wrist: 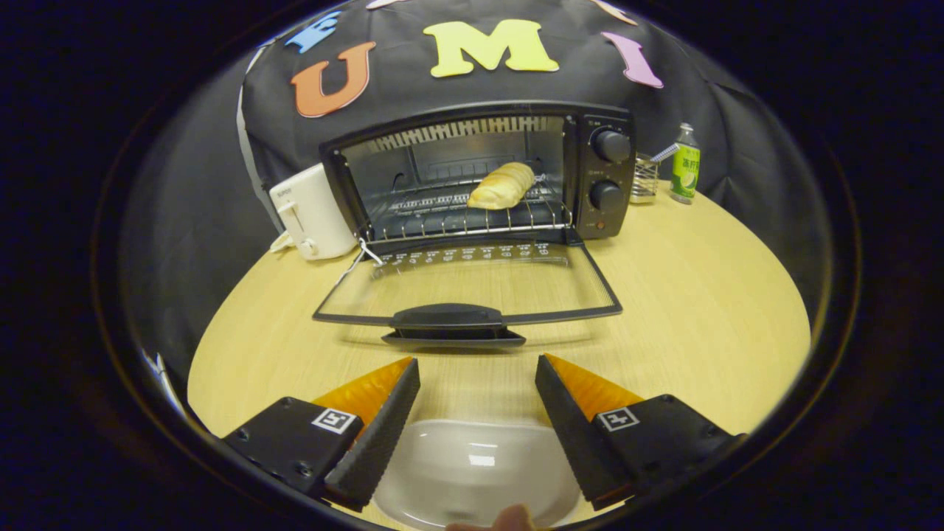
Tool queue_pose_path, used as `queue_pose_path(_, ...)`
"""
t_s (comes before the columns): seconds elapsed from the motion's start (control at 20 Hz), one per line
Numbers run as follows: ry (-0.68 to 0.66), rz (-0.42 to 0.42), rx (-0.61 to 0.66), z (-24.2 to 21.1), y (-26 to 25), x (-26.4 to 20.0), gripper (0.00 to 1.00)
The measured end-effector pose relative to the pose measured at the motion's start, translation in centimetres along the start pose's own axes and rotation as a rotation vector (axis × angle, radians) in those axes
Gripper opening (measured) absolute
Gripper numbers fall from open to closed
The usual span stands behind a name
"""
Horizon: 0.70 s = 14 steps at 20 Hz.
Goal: Open the toaster oven, put the food inside, and close the toaster oven door.
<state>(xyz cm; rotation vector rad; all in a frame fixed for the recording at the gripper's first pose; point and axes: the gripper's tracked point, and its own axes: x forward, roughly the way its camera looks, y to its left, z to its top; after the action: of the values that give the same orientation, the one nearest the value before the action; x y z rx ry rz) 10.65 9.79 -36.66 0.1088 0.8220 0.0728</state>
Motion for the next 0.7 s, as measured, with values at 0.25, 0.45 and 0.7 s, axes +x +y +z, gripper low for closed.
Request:
queue_pose_path(0.25, -0.002, -0.051, -0.040, 0.9, -0.2, 1.8, 1.00)
queue_pose_path(0.45, 0.021, -0.050, -0.052, 0.6, 0.6, 2.0, 1.00)
queue_pose_path(0.7, -0.081, -0.016, -0.069, 4.5, 1.2, -0.7, 1.00)
